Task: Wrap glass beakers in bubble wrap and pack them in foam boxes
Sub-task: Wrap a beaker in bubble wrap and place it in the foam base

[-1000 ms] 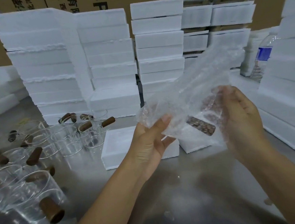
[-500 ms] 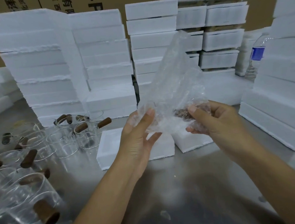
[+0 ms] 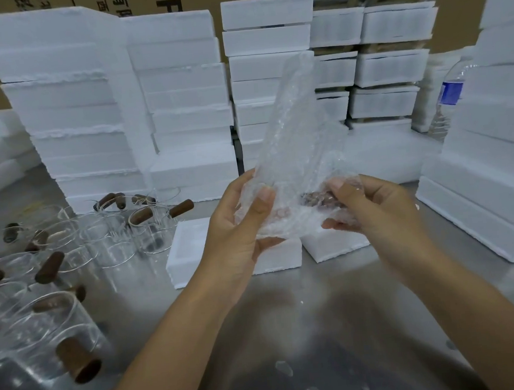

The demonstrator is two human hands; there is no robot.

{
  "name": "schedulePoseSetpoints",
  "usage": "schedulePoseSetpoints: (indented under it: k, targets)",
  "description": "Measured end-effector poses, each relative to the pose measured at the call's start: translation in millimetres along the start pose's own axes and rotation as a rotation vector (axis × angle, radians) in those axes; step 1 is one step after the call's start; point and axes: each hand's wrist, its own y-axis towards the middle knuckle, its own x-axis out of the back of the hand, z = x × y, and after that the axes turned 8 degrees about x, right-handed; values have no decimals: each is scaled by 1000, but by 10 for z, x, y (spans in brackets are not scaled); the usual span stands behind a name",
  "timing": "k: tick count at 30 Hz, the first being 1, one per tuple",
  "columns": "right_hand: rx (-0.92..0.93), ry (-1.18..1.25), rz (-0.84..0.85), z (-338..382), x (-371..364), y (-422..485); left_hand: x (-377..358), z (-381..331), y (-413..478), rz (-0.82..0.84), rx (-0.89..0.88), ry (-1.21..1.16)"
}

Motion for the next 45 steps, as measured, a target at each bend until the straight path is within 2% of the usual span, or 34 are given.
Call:
schedulePoseSetpoints:
  k: [3,8,12,17,21,24,32,37,42,45]
  targets:
    - [95,-142,-59,7,16,9,9,6,2,51,6,45]
    - [106,-101,-40,55,18,-1,-25,42,-2,103,33,138]
    - [66,30,-41,47,0,-10,-47,63,-9,99,36,174]
    - [214,-148,159,22,2,-37,-69,95,-20,84,10,287]
    - [218,-173,312,37,23,-51,-51,82,-36,91,-71,382]
    - [217,-244,355,50,14,-64,-60,85,-48,131,-110,412]
    - [213,-339,284,20,12,-70,-147,75,-112,174,-115,477]
    - [187,-164,144,93,35,-57,-119,14,-119,151,-125,452]
    - [259,-99,140,140,43,-52,-113,13,-124,170,-94,433]
    - [335,-189,181,116,21,-90,-115,31,-118,152,-73,463]
